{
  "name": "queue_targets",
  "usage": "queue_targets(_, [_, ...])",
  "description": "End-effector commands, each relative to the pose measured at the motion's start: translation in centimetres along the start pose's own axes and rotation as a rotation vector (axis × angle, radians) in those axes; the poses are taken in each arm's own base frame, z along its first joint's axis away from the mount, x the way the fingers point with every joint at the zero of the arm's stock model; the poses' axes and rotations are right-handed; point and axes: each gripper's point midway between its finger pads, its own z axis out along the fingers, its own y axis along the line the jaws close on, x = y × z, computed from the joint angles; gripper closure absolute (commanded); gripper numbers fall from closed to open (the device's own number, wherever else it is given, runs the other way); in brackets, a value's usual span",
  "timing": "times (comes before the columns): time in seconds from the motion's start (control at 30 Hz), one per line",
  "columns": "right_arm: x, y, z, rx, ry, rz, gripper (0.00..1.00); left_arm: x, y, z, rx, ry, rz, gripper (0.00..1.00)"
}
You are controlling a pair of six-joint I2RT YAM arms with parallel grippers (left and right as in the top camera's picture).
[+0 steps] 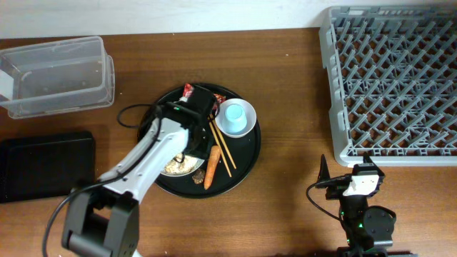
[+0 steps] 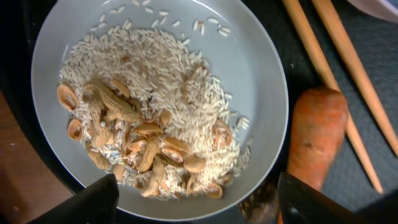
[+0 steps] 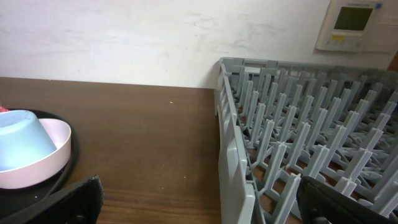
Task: Sort waste into correct bins and load items into the dishwasher rack
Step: 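Move the left gripper over the white plate of rice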
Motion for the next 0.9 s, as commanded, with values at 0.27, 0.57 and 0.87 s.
queue_targets(0.27, [0.3, 0.0, 0.0, 0.002, 0.005, 0.010, 0.02, -0.3, -1.2, 1.9, -0.085, 0.009, -0.010, 0.25])
queue_targets(0.57, [0.3, 0.0, 0.0, 0.002, 0.005, 0.010, 0.02, -0.4, -3.2, 1.6, -0.072, -0.021, 0.036, 0.25])
queue_targets(0.87, [0.3, 0.0, 0.0, 0.002, 0.005, 0.010, 0.01, -0.6, -2.5, 1.5, -0.111, -0.032, 0.037, 0.25])
